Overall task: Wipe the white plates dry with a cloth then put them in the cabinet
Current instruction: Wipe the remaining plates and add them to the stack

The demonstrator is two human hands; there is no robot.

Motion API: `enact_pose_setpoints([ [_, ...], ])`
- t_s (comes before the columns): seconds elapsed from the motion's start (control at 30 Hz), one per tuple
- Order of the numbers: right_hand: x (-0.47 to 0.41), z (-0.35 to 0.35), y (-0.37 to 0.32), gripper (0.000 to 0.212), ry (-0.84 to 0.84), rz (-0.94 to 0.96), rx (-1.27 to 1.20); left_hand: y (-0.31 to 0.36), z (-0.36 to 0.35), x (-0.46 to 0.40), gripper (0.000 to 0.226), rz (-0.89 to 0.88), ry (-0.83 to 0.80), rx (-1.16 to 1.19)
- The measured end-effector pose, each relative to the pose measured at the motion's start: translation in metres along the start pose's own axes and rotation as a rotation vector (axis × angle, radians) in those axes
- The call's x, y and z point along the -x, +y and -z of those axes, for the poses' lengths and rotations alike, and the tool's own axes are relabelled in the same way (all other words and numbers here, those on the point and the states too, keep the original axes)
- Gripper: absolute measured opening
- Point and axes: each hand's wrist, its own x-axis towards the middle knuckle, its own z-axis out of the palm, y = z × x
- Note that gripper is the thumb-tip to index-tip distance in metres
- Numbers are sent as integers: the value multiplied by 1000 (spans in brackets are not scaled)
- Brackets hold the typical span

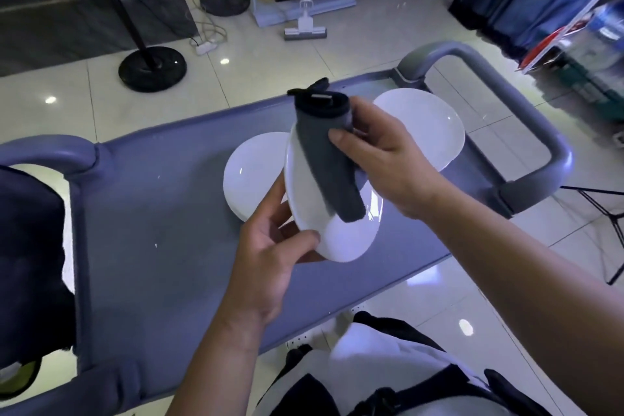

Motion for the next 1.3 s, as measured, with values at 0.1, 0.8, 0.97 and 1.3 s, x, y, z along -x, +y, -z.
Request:
enact_pose_setpoints([
  [0.1,8,-10,-3,20,-153,3,64,3,5,2,71,-18,-4,7],
  [0.8,34,-5,-20,19,-508,77,488,32,20,10,50,-184,115,166],
  [0.97,26,28,19,29,-151,-161,260,39,35,7,55,-219,188,148],
  [1.3,-41,51,-36,21,164,209,194,46,6,-8,55,-120,264,108],
])
